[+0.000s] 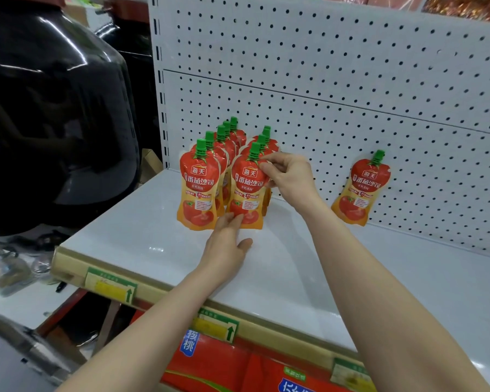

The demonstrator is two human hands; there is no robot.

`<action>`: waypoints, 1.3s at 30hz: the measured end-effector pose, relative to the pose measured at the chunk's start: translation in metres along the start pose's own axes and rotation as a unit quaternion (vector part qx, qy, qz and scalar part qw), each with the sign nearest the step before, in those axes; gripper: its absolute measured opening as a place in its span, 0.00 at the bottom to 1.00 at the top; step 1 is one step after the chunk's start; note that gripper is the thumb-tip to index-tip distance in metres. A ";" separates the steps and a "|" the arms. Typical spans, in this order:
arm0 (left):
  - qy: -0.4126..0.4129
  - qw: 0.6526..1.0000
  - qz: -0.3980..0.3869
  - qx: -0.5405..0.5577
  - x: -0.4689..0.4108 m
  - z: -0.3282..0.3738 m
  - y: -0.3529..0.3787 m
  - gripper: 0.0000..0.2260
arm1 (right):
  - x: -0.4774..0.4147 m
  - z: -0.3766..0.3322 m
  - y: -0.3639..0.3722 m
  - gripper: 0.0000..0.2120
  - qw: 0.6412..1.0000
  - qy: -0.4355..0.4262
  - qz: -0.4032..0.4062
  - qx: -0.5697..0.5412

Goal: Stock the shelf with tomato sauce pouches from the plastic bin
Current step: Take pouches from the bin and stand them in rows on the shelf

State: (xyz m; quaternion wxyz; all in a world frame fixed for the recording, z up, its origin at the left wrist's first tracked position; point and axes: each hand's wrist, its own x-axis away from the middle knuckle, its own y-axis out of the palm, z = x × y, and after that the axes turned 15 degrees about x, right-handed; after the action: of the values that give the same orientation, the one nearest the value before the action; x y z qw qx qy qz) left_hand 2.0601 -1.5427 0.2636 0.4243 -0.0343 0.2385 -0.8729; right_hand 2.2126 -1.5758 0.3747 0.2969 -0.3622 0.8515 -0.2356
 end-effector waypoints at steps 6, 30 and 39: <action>0.005 1.000 0.016 0.003 0.000 0.000 -0.001 0.27 | 0.000 0.001 -0.003 0.07 0.999 -0.017 -0.008 0.030; 0.132 0.988 0.027 0.073 0.014 0.042 -0.012 0.16 | 0.071 0.033 -0.063 0.14 0.948 -0.079 0.097 0.291; 0.224 0.941 -0.128 0.217 0.078 0.115 0.066 0.12 | 0.252 0.080 -0.153 0.14 0.862 0.017 0.241 0.445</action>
State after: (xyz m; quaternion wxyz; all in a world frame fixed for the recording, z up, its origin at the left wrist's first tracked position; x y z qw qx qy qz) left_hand 2.0888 -1.6808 0.3249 0.2421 0.2251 0.1254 -0.9354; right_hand 2.1978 -1.8775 0.3279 0.4594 0.0291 0.7218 -0.5169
